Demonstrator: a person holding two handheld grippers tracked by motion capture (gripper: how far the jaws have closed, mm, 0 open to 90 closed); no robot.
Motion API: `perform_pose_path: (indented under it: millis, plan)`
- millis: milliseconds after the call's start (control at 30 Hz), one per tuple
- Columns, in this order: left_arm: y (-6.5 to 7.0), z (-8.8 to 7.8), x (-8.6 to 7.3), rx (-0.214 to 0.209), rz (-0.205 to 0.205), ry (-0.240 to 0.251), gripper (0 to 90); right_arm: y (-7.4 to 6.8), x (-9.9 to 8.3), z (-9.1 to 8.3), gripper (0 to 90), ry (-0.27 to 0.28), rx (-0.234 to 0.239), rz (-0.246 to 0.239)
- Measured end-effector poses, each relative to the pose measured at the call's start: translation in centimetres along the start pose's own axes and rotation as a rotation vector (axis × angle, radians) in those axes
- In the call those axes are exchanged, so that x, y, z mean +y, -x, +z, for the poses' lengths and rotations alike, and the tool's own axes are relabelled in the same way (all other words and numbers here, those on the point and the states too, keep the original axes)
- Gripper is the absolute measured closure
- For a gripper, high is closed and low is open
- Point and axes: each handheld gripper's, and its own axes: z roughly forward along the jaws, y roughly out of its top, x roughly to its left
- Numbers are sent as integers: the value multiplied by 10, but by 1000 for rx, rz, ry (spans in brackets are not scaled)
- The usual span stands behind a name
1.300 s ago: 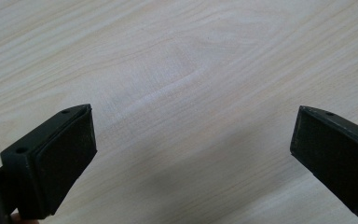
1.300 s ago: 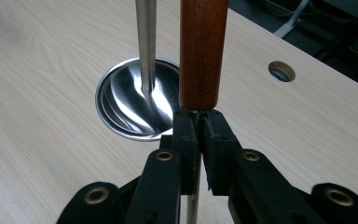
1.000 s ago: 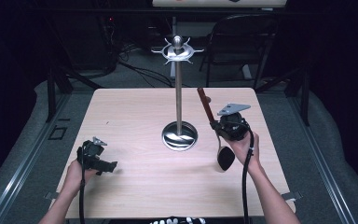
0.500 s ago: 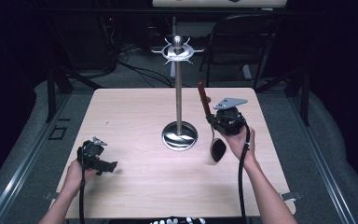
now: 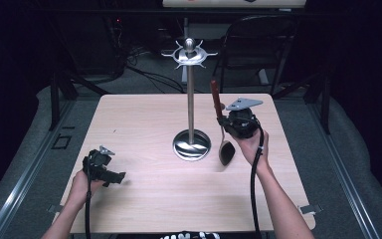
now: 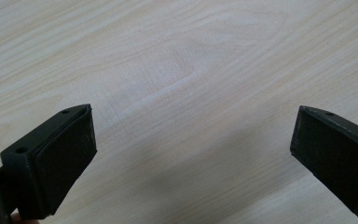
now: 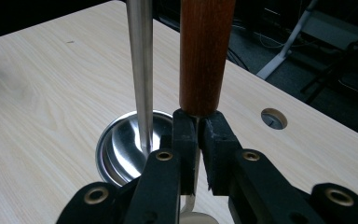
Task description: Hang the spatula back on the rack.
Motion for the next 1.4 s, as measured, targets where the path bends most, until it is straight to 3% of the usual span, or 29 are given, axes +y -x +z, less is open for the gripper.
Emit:
perform_pose_path:
  millis: [433, 900, 1167, 1400]
  plan:
    - [2, 3, 3, -7, 9, 0, 0, 3, 12, -2, 850, 40, 4, 21]
    - [0, 0, 1, 1, 0, 4, 0, 0, 32, -19, 849, 102, -3, 39]
    - [-1, 0, 1, 0, 2, 4, 0, 0, 36, -16, 849, 93, 5, 29]
    - [-1, 0, 0, -3, 2, 4, 0, -3, 45, -20, 849, 135, 18, 21]
